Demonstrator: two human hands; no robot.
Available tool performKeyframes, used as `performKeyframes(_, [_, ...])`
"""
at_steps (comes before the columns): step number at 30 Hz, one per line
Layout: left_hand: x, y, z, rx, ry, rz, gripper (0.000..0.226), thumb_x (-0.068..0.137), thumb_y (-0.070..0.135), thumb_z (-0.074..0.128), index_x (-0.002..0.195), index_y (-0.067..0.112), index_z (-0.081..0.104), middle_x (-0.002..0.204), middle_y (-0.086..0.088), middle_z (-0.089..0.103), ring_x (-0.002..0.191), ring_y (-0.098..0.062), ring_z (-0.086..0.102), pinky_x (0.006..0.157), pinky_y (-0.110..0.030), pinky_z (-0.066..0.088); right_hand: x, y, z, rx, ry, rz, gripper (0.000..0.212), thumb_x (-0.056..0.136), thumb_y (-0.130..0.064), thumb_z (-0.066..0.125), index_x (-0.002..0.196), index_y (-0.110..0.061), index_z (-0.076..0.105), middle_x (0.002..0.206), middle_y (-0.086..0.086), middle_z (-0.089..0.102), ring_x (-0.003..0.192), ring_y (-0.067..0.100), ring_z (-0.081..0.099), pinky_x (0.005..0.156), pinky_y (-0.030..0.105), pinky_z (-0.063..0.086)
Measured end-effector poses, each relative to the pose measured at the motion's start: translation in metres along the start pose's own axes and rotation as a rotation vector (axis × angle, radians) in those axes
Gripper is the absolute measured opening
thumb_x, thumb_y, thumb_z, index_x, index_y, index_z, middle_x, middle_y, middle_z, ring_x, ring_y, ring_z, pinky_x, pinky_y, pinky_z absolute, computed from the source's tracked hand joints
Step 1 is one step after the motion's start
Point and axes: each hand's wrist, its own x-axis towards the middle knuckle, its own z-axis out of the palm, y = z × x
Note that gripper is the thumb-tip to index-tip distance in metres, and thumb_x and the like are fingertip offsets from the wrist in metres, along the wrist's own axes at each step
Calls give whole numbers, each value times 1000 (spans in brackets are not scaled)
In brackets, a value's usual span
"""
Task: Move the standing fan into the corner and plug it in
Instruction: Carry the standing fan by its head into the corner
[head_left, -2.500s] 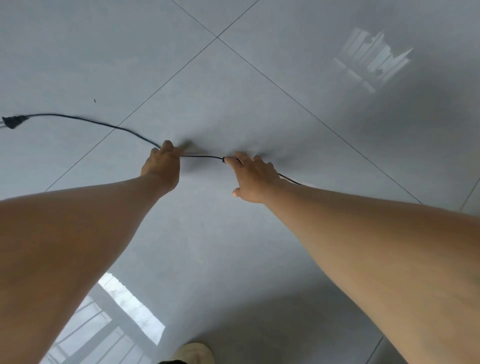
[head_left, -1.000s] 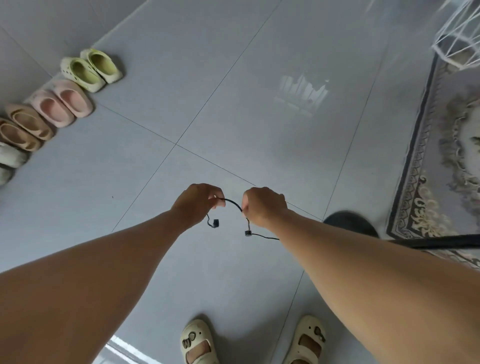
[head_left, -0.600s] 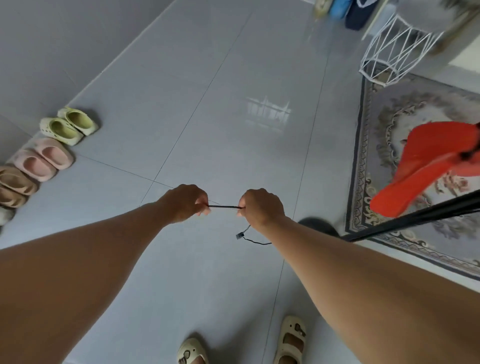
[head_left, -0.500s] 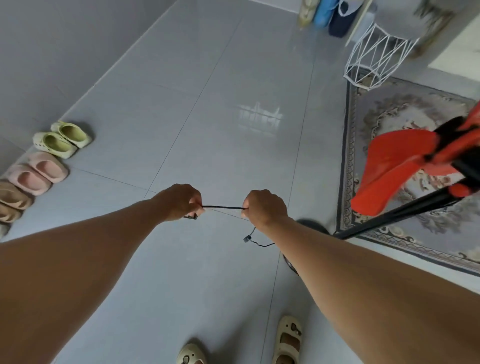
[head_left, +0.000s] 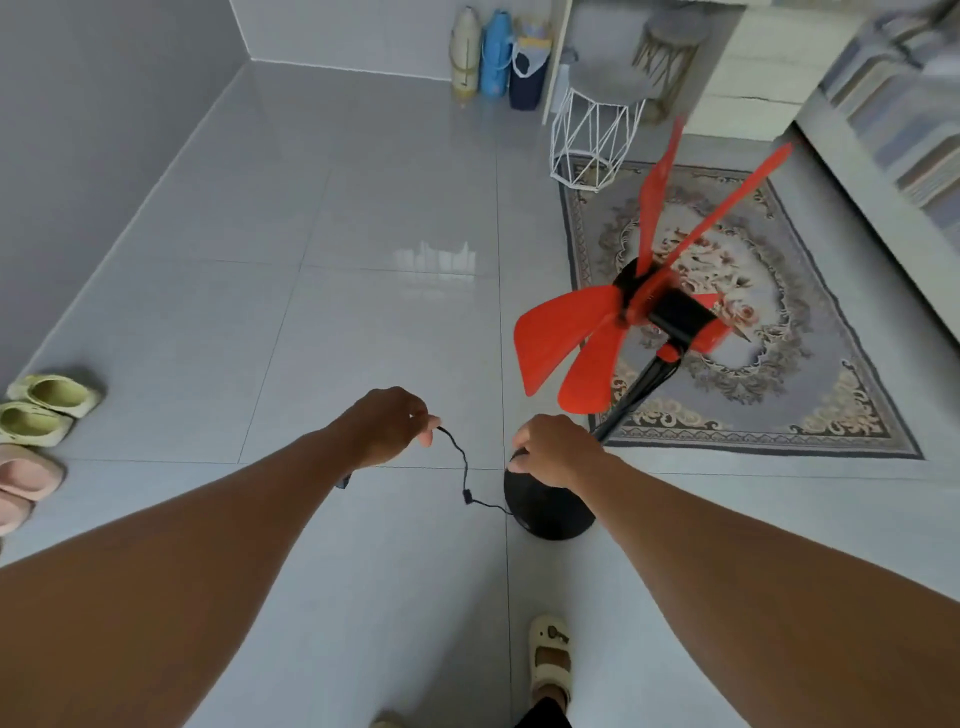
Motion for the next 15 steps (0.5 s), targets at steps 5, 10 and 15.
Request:
performKeyframes(5, [5, 59, 4, -50, 20, -13, 35, 98, 26, 43, 102, 9, 73, 88, -2, 62, 85, -22, 59, 61, -20, 41, -22, 45, -32, 34, 42, 47, 24, 89, -27, 63, 90, -4, 67, 92, 9, 66, 95, 30, 61, 75, 32, 49])
performKeyframes(10, [10, 101, -1, -23, -64, 54, 33, 93, 22, 43, 90, 20, 75, 72, -7, 60, 58, -19, 45, 53, -28, 33, -37, 77, -66, 47, 92, 100, 24, 88, -30, 63, 72, -18, 51, 79, 0, 54, 101, 30, 60, 74, 30, 43])
performKeyframes(15, [16, 142, 0, -106, -98, 68, 28, 93, 21, 47, 94, 15, 74, 61, 3, 55, 60, -15, 52, 52, -24, 36, -38, 105, -95, 69, 141, 140, 24, 88, -31, 64, 90, -8, 57, 89, 8, 58, 99, 31, 64, 83, 36, 49])
